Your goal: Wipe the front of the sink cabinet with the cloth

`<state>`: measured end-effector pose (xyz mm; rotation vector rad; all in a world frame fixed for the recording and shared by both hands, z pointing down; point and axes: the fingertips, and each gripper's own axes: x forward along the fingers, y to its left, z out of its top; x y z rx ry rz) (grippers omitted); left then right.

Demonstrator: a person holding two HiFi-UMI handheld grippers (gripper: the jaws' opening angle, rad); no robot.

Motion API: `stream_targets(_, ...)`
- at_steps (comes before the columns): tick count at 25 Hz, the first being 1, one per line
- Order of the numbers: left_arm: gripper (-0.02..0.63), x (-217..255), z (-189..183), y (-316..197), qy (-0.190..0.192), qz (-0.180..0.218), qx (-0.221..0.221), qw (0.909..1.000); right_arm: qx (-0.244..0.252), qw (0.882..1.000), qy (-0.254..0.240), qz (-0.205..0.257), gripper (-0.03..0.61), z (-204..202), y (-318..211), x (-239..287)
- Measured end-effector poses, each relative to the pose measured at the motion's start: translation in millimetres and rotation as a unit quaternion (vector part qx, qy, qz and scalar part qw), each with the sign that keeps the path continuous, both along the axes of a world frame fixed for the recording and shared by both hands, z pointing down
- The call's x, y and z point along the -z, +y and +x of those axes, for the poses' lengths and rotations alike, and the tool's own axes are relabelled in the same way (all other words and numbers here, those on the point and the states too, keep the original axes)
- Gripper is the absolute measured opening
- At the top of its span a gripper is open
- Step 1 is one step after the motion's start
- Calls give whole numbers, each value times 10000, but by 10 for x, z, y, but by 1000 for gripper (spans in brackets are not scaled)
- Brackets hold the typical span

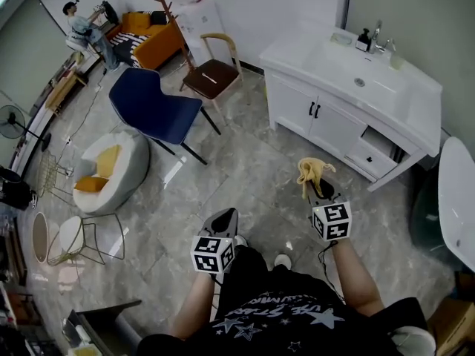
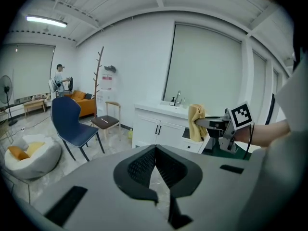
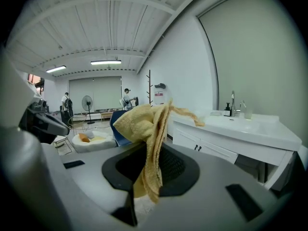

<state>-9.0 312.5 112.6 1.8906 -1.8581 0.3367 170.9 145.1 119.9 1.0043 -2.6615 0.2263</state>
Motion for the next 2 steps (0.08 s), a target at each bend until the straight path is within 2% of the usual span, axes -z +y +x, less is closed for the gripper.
stream_targets(2,17,-85,3,31,1,-38,-10,10000,1,10000,-21,-14,80,-5,5,-49)
